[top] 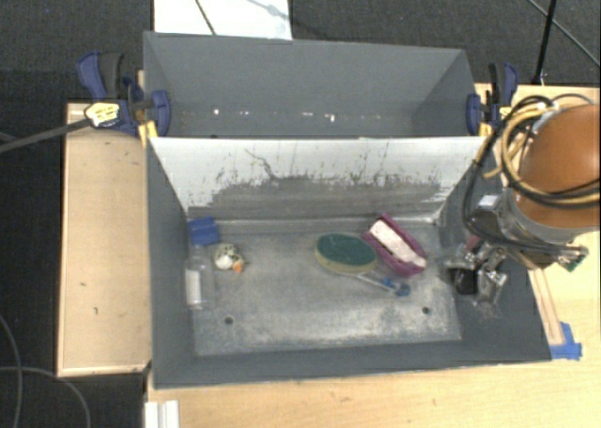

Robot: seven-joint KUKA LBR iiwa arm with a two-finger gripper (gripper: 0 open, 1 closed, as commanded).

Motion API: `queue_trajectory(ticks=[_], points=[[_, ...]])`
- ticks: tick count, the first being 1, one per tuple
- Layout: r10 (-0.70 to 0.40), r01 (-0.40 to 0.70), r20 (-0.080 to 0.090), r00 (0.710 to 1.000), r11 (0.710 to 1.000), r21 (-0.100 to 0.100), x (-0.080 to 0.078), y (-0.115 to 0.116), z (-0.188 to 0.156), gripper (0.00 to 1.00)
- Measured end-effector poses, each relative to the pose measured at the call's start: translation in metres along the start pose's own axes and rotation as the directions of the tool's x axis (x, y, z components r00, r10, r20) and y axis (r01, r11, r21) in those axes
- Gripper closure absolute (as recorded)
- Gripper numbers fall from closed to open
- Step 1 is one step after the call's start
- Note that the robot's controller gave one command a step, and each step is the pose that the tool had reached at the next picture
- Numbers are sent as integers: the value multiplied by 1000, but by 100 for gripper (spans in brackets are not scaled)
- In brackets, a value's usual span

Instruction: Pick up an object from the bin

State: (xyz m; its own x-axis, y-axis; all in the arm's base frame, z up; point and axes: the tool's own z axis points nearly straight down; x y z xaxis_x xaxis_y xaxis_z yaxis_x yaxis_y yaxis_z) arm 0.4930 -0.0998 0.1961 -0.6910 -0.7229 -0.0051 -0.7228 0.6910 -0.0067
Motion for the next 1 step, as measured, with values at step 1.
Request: queue_trajectory(ticks=[1], points=[[4,-4,1,1000,1000,2,2,-5,-81,100]])
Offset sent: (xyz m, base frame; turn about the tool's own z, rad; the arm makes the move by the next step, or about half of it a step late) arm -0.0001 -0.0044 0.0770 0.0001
